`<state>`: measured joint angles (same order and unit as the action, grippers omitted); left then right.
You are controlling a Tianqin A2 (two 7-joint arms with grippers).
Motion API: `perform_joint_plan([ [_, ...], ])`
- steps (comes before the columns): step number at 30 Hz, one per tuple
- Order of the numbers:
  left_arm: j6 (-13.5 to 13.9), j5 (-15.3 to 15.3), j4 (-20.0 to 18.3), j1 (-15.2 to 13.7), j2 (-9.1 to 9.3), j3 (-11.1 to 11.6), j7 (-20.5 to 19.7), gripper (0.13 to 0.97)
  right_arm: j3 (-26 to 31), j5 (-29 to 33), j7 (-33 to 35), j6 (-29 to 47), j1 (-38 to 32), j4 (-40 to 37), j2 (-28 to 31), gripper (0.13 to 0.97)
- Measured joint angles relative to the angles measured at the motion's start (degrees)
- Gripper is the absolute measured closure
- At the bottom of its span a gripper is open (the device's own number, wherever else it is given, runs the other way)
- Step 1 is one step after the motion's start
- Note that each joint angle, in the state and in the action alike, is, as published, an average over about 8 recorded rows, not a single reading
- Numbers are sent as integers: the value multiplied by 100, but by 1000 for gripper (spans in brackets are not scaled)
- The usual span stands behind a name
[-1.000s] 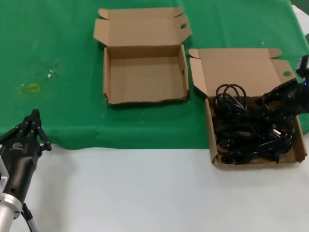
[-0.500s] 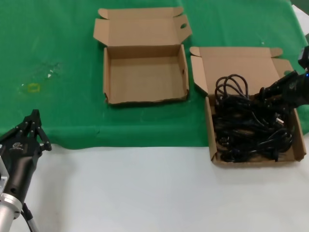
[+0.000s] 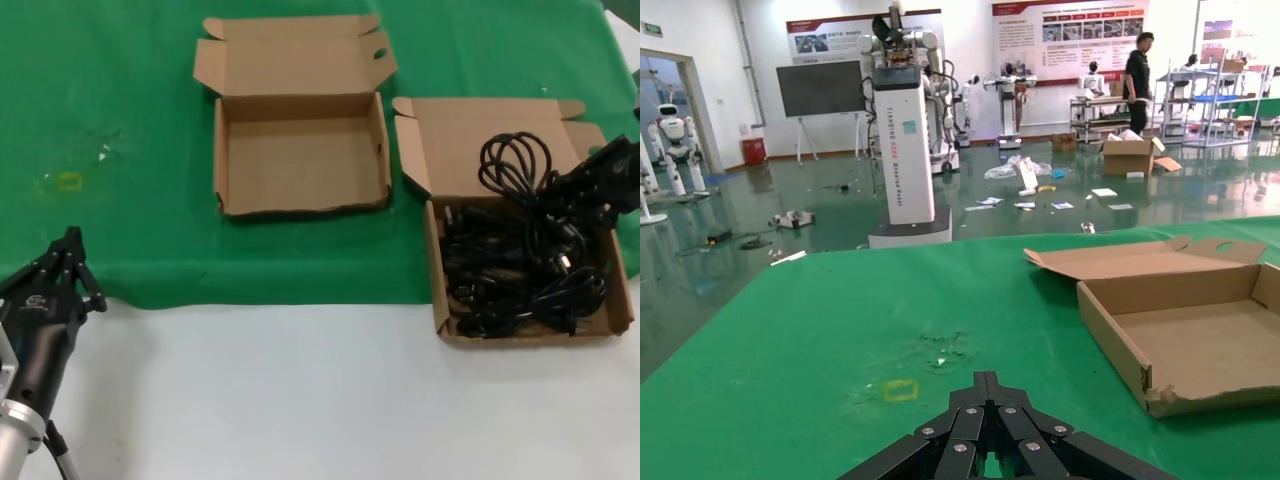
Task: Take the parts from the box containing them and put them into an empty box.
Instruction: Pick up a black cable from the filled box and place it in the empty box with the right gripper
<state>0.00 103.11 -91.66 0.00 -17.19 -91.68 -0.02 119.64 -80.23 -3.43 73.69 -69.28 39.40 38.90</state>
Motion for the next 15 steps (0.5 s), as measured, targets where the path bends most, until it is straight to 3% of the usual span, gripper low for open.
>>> perform_joint_plan([
  [15, 0, 0, 0, 0, 0, 0, 0, 953, -78, -45, -297, 189, -242, 511, 96, 910],
])
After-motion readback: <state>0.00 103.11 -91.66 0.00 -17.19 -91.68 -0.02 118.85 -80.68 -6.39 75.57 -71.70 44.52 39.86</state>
